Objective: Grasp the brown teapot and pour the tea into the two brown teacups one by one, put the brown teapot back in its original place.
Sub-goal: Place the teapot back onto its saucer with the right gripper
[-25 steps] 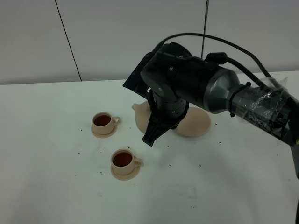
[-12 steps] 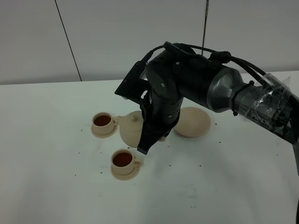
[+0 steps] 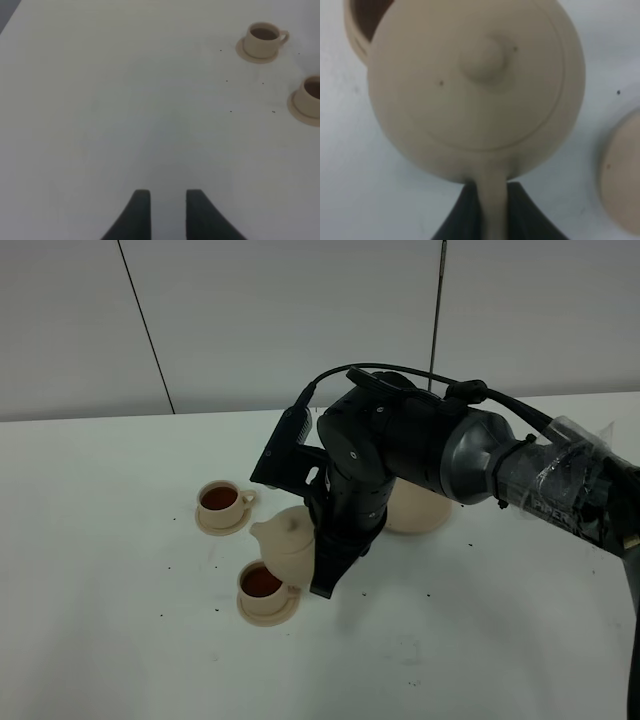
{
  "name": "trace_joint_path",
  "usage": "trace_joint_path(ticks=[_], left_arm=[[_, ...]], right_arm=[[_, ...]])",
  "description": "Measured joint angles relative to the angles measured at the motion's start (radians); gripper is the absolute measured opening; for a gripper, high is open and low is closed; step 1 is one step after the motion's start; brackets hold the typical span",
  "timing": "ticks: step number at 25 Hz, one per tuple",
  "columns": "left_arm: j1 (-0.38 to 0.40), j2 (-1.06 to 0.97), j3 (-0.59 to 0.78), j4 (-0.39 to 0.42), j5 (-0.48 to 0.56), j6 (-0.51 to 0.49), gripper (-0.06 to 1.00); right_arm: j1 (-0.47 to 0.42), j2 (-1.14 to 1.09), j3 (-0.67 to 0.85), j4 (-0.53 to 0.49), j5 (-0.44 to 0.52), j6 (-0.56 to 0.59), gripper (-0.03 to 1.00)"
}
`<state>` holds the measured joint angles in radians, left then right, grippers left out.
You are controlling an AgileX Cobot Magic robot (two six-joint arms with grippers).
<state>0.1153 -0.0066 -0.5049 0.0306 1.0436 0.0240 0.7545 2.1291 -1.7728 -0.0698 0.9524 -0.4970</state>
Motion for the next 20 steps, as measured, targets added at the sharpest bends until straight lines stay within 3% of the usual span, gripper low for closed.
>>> trace_joint_path(ticks=[20], left_arm=[[0.0,0.0,0.0,0.0,0.0,0.0,0.24]], right_arm=[[-0.063,0.0,0.002,0.012,-0.079,-0.021,0.09]])
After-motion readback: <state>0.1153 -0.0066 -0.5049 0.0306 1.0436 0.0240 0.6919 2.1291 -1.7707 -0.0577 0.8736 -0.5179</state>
